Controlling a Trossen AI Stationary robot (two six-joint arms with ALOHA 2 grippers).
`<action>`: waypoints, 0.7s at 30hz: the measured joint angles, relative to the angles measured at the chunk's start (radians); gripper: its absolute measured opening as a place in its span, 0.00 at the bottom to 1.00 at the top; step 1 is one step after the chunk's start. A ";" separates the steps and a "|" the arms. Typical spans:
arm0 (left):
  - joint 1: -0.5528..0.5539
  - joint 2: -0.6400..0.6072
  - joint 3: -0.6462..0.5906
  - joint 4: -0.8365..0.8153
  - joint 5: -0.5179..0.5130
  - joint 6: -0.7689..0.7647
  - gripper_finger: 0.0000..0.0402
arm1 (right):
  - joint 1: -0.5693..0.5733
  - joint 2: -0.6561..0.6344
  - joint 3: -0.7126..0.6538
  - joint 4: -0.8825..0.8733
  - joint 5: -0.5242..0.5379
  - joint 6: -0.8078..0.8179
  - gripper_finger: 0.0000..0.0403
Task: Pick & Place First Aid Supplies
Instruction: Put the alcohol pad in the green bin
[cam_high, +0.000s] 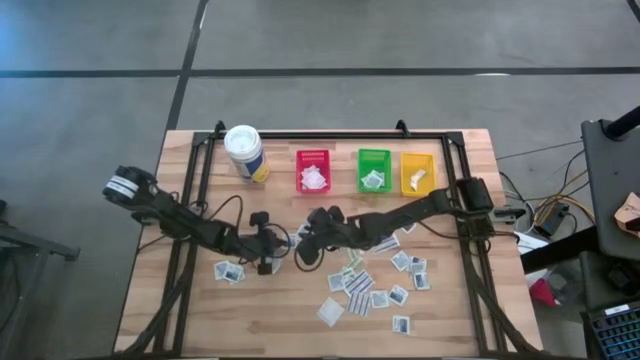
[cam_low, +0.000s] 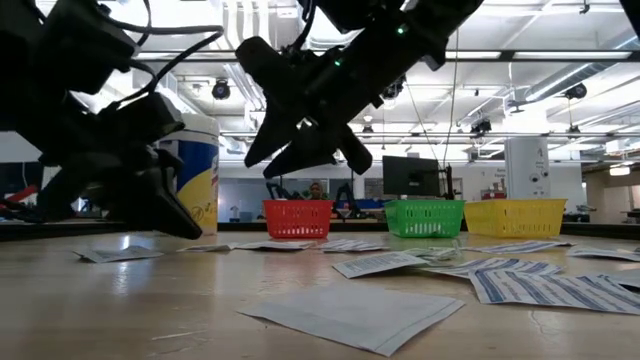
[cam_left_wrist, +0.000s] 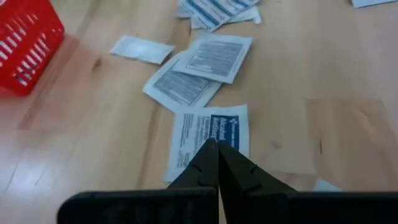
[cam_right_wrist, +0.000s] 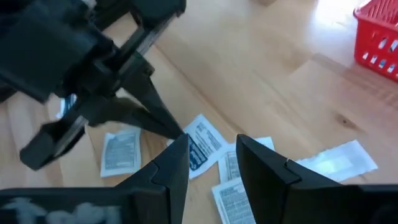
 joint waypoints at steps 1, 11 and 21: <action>-0.001 0.005 0.000 0.000 0.011 -0.009 0.00 | -0.004 0.000 0.000 0.001 0.000 -0.004 0.32; -0.003 0.066 0.002 0.044 0.069 -0.035 0.00 | -0.035 0.002 -0.002 0.019 0.000 0.046 0.29; -0.002 0.070 0.002 0.052 0.117 0.043 0.00 | -0.031 0.002 -0.013 0.013 -0.049 0.100 0.28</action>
